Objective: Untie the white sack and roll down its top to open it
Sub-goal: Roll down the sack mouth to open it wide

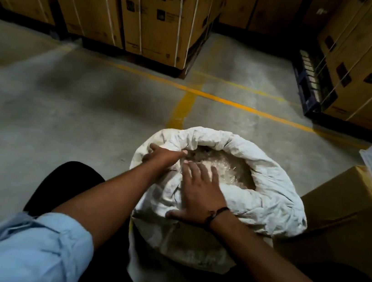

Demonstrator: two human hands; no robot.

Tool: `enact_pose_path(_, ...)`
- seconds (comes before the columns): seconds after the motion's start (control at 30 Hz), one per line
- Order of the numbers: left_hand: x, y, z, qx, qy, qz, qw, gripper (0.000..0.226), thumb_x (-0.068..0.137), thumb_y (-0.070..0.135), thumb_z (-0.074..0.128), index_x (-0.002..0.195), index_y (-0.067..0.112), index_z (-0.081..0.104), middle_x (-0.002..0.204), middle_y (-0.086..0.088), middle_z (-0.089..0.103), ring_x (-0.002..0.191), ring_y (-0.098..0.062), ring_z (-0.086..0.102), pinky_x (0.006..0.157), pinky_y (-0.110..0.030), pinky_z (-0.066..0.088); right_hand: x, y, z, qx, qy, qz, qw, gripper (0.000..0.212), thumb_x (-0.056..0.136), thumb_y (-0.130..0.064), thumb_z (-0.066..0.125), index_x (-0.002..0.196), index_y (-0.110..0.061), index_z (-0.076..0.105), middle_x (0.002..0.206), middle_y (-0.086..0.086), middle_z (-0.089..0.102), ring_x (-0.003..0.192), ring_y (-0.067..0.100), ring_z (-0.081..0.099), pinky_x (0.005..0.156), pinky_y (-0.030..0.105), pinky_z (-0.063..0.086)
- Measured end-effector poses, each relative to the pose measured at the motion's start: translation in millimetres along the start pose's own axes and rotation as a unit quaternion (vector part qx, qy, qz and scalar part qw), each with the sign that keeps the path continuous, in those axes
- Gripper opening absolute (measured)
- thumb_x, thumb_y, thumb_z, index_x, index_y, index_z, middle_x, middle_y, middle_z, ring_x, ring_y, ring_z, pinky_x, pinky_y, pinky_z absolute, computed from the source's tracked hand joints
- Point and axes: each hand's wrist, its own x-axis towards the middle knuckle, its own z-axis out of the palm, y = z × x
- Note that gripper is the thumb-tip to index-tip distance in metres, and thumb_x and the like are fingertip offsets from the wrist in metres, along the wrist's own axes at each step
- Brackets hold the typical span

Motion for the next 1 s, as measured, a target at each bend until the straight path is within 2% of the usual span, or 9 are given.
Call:
enact_pose_path(0.13,5.6,-14.7,10.2,-0.079,-0.020,0.047,0.996,0.123,0.071,0.064,0.077,0.156,0.004,0.012,0.142,-0.018,0.052,0.120,-0.030,0.060,0.092,-0.034,0.052,9.3,-19.5,28.5,-0.015,-0.009,0.024,1.000,0.135,0.061,-0.087,0.054,0.153,-0.005,-0.002,0.160,0.019,0.012,0.141,0.040,0.025,0.112,0.068,0.006)
enact_pose_path(0.2,2.6,-13.1,13.4,-0.101,-0.072,0.065,0.990,0.074,0.088,0.064,0.061,0.131,0.005,0.052,0.094,-0.011,0.071,0.078,-0.016,0.072,0.067,-0.020,0.054,8.9,-17.1,32.1,-0.007,-0.013,0.042,0.999,0.138,0.059,-0.090,0.050,0.153,-0.005,-0.005,0.161,0.018,0.010,0.140,0.040,0.026,0.110,0.070,0.006)
enact_pose_path(0.27,-3.8,-5.1,7.6,-0.181,-0.156,0.039,0.970,0.055,0.090,0.065,0.056,0.107,0.013,0.060,0.073,-0.005,0.066,0.053,-0.010,0.066,0.052,-0.015,0.049,7.4,-12.5,29.9,0.011,-0.020,0.077,0.997,0.145,0.052,-0.098,0.042,0.152,-0.005,-0.008,0.162,0.016,0.006,0.142,0.039,0.023,0.109,0.072,0.003)
enact_pose_path(0.43,-17.1,14.7,-15.7,-0.343,-0.240,-0.020,0.908,0.055,0.091,0.059,0.055,0.110,0.008,0.066,0.084,-0.013,0.072,0.077,-0.027,0.067,0.063,-0.032,0.050,12.2,-26.2,21.1,0.066,0.016,0.157,0.985,0.158,0.038,-0.104,0.037,0.151,-0.005,-0.016,0.158,0.016,0.019,0.137,0.036,0.033,0.108,0.073,-0.002)
enact_pose_path(0.5,-19.3,17.1,-22.6,-0.380,-0.245,-0.017,0.892,0.054,0.093,0.055,0.053,0.106,0.003,0.065,0.077,-0.018,0.073,0.079,-0.031,0.066,0.068,-0.036,0.051,20.8,-26.5,31.2,0.020,0.064,0.149,0.987,0.148,0.049,-0.091,0.054,0.152,-0.001,-0.004,0.136,0.017,0.046,0.112,0.035,0.054,0.103,0.073,0.018)
enact_pose_path(0.57,-15.0,15.9,-33.6,-0.410,-0.218,-0.018,0.885,0.050,0.092,0.053,0.055,0.096,0.004,0.064,0.072,-0.017,0.071,0.077,-0.030,0.063,0.077,-0.036,0.052,26.6,-7.7,35.6,-0.015,0.099,0.123,0.987,0.125,0.063,-0.061,0.075,0.152,-0.001,0.011,0.107,0.013,0.059,0.075,0.032,0.062,0.075,0.054,0.049)
enact_pose_path(0.67,8.6,16.9,-59.7,-0.459,-0.123,-0.042,0.879,0.038,0.083,0.049,0.064,0.087,0.011,0.065,0.079,-0.008,0.070,0.078,-0.026,0.064,0.095,-0.033,0.051,24.5,55.6,39.6,-0.072,0.148,0.089,0.982,0.082,0.068,-0.022,0.080,0.138,-0.003,0.041,0.091,0.016,0.066,0.043,0.032,0.057,0.036,0.034,0.044)
enact_pose_path(0.77,17.2,18.6,-70.3,-0.524,-0.119,-0.058,0.842,0.041,0.083,0.047,0.067,0.098,0.008,0.067,0.095,-0.009,0.069,0.083,-0.028,0.065,0.084,-0.039,0.053,8.4,103.4,39.9,-0.143,0.210,0.085,0.963,0.050,0.078,-0.014,0.058,0.126,0.002,0.056,0.088,0.020,0.068,0.051,0.034,0.060,0.038,0.035,0.045)
enact_pose_path(1.0,3.7,23.8,-43.0,-0.573,-0.164,-0.025,0.803,0.057,0.090,0.050,0.059,0.129,0.007,0.058,0.116,-0.020,0.066,0.104,-0.036,0.064,0.092,-0.048,0.051,-2.9,75.4,48.5,-0.081,0.073,0.068,0.992,0.063,0.088,-0.023,0.031,0.148,-0.003,0.025,0.140,0.024,0.047,0.104,0.041,0.059,0.077,0.051,0.052)
